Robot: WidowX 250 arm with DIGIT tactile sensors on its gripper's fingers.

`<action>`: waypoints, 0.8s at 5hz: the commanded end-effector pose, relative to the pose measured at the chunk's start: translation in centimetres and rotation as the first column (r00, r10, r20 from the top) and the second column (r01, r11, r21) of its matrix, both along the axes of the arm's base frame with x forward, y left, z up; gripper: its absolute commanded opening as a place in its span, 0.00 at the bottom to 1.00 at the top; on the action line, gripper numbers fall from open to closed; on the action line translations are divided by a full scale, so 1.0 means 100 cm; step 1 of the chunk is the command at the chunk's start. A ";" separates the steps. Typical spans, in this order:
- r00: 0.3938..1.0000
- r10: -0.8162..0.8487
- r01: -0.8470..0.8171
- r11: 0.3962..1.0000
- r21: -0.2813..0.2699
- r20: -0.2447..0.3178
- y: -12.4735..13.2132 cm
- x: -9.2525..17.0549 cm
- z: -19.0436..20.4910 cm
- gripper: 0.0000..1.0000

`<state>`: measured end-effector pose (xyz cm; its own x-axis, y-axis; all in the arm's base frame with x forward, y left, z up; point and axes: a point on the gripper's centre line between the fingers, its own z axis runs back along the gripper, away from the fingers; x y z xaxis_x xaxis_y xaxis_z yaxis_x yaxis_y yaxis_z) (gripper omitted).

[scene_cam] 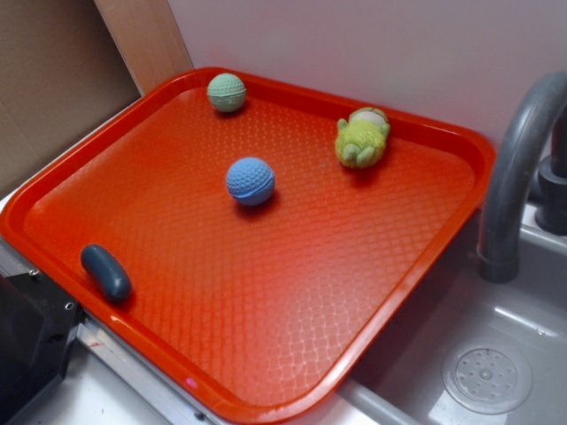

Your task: Grab the green ball.

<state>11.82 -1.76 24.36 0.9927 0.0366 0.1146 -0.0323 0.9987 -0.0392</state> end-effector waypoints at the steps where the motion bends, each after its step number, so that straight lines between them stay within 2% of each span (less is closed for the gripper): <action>1: 1.000 0.000 0.000 1.000 0.000 0.000 0.000 0.000 0.000 1.00; 2: 0.978 0.153 -0.174 0.974 0.148 0.140 0.037 0.050 -0.050 1.00; 3: 0.967 0.184 -0.199 0.977 0.073 0.177 0.069 0.102 -0.093 1.00; 4: 0.965 0.193 -0.219 0.966 0.137 0.179 0.082 0.146 -0.122 1.00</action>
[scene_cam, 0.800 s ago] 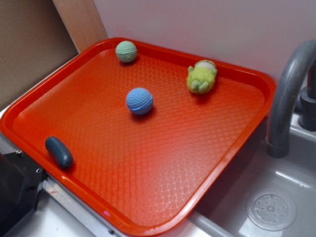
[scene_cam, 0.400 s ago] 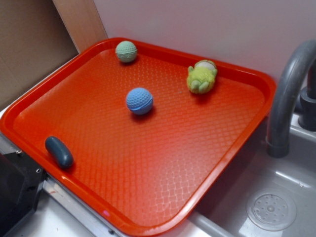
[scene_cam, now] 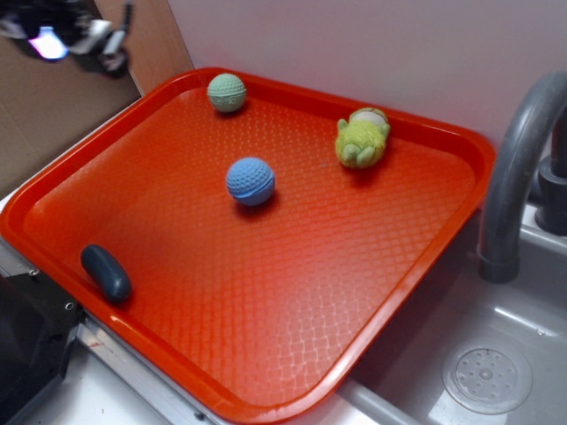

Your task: Grab the green ball.

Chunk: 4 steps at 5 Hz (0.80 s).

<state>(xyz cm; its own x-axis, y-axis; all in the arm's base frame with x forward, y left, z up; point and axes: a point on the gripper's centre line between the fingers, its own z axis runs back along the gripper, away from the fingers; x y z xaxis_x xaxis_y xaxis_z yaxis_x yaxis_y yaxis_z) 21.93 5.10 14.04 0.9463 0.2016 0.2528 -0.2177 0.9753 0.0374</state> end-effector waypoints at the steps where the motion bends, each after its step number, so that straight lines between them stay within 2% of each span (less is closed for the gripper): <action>1: 0.999 0.008 -0.016 0.990 0.137 0.052 0.021 0.073 -0.039 1.00; 2: 0.999 0.000 -0.007 0.986 0.168 0.040 0.018 0.093 -0.053 1.00; 4: 0.998 -0.045 0.037 0.989 0.142 0.054 0.005 0.111 -0.073 1.00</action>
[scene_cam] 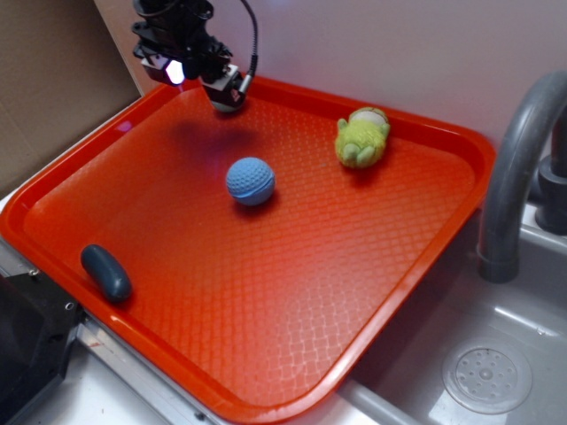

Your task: Grab the green ball.

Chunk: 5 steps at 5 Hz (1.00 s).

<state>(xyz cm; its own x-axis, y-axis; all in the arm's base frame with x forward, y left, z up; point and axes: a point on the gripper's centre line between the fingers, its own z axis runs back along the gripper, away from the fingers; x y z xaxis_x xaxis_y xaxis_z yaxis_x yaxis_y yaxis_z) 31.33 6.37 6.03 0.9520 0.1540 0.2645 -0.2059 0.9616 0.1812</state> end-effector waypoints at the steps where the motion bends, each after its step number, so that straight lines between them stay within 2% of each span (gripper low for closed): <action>1: 0.994 -0.057 0.056 0.998 0.008 0.095 -0.010 0.026 -0.001 1.00; 2: 0.993 -0.059 0.058 0.998 0.012 0.105 0.000 0.038 -0.005 1.00; 3: 0.991 -0.073 0.069 0.997 0.040 0.115 0.004 0.046 -0.002 0.89; 4: 0.989 -0.063 0.056 0.997 0.060 0.130 0.007 0.057 -0.002 0.00; 5: 0.991 -0.044 0.033 0.996 0.084 0.124 0.017 0.063 -0.010 0.00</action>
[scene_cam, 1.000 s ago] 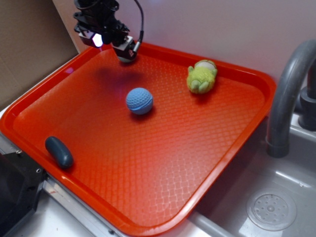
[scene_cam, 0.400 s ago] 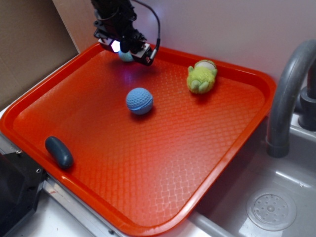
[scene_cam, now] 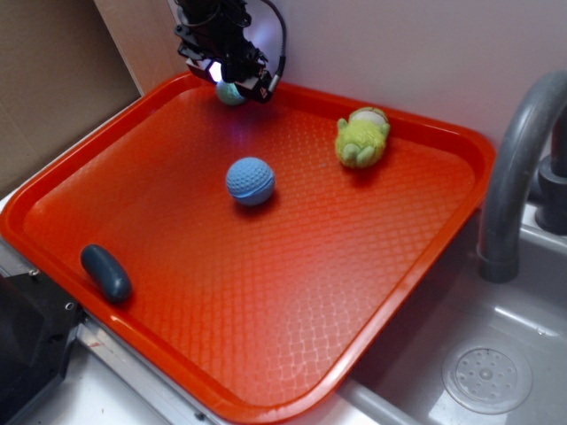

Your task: Grab the green ball.

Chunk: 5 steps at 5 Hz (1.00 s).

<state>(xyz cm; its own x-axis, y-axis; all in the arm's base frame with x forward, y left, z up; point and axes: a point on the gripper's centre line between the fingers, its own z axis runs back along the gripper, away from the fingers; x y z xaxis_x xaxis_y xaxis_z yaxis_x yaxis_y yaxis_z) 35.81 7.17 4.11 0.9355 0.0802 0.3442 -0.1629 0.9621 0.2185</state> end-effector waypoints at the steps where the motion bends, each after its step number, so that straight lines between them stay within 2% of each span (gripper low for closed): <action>1: 0.998 0.030 -0.032 0.999 0.033 0.052 0.011 0.017 0.009 0.00; 2: 0.998 0.030 -0.032 0.999 0.036 0.057 0.006 0.009 0.014 0.00; 3: 0.997 0.072 -0.072 0.996 0.047 -0.003 0.003 -0.009 0.026 0.00; 4: 0.987 0.061 -0.075 0.993 -0.090 -0.150 -0.009 -0.054 0.077 0.00; 5: 0.991 0.068 -0.096 0.958 -0.270 -0.112 -0.018 -0.107 0.126 0.00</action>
